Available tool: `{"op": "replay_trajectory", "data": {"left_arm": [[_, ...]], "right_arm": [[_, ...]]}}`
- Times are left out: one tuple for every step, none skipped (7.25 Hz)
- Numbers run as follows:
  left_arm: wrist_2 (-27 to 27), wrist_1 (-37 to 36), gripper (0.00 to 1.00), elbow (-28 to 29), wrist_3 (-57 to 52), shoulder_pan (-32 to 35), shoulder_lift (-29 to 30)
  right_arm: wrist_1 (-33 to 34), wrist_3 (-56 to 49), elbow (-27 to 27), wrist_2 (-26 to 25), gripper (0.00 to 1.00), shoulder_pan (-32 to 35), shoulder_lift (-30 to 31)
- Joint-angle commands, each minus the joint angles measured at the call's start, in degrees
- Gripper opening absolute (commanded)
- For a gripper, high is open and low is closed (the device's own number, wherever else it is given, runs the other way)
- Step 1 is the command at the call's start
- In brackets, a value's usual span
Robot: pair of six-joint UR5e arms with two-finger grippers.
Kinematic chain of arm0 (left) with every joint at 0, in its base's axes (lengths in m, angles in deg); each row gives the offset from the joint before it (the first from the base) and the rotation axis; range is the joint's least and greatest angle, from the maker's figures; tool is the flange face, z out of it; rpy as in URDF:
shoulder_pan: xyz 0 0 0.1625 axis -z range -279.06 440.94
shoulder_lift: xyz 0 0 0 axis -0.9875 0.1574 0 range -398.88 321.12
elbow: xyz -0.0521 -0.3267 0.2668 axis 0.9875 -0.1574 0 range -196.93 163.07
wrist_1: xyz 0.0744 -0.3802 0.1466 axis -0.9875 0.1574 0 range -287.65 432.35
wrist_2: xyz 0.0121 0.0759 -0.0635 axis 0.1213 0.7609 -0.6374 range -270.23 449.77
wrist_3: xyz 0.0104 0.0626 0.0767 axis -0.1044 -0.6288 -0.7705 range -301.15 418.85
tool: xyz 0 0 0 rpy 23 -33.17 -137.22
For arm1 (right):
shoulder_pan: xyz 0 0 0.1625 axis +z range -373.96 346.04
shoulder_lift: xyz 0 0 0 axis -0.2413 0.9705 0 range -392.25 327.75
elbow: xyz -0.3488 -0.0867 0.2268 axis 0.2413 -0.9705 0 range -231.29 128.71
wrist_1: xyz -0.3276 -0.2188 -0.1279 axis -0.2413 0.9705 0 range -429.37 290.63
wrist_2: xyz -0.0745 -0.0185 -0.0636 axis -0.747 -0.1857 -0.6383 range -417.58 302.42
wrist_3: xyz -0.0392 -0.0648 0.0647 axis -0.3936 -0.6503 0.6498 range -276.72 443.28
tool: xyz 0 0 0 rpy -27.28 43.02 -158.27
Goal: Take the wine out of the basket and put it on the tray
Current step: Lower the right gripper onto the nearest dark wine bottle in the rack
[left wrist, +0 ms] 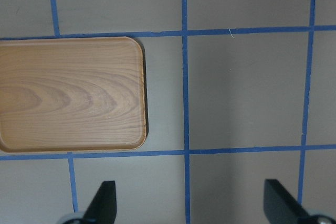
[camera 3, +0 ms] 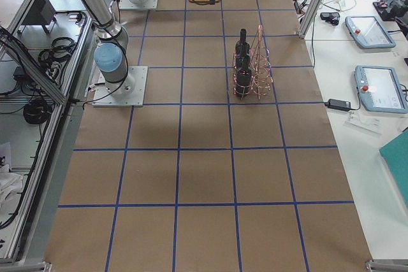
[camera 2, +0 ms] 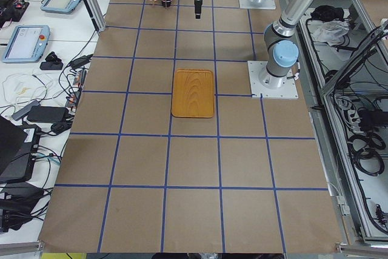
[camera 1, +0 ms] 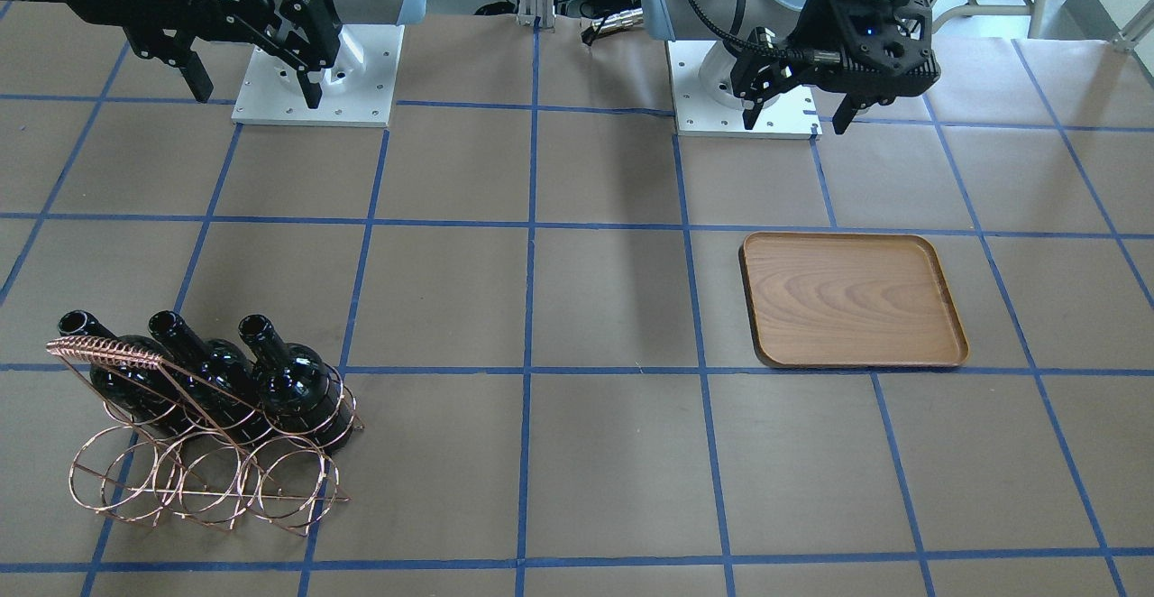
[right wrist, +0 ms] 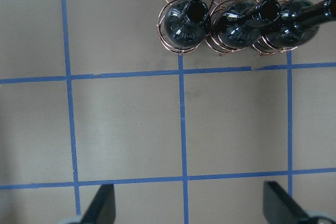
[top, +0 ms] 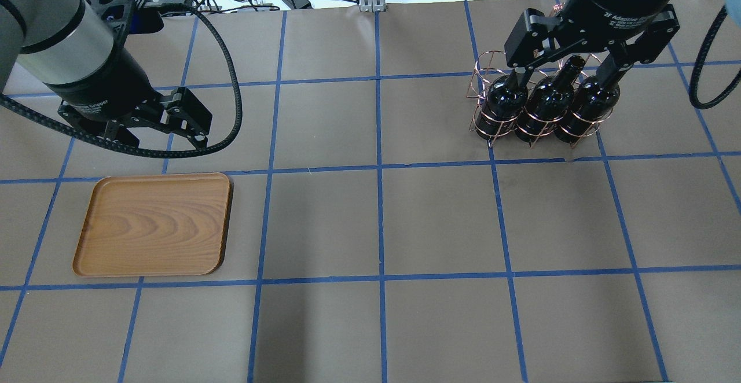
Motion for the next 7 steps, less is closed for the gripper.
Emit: {"op": "replay_trajectory", "data": {"left_arm": [[0.22, 0.13, 1.0, 0.0, 0.07, 0.13, -0.04], [0.14, 0.13, 1.0, 0.0, 0.07, 0.05, -0.04], [0.05, 0.13, 1.0, 0.0, 0.07, 0.14, -0.04], [0.05, 0.13, 1.0, -0.08, 0.07, 0.14, -0.21], [0.13, 0.3, 1.0, -0.09, 0.33, 0.14, -0.21], [0.22, 0.3, 1.0, -0.09, 0.08, 0.05, -0.21], [0.22, 0.13, 1.0, -0.09, 0.07, -0.13, -0.13]], "right_arm": [[-0.17, 0.15, 0.04, -0.13, 1.0, 0.01, -0.02], [-0.08, 0.15, 0.04, -0.31, 1.0, 0.01, -0.02], [-0.08, -0.2, -0.05, -0.31, 1.0, -0.42, -0.54], [-0.08, -3.51, -0.14, -2.4, 1.0, -1.82, -1.85], [0.96, -5.37, -0.92, -1.9, 1.0, -5.23, -5.96], [3.41, -7.73, -1.36, -1.89, 1.0, -8.66, -9.83], [4.91, -8.89, -1.28, -1.81, 1.0, -10.08, -12.82]]}}
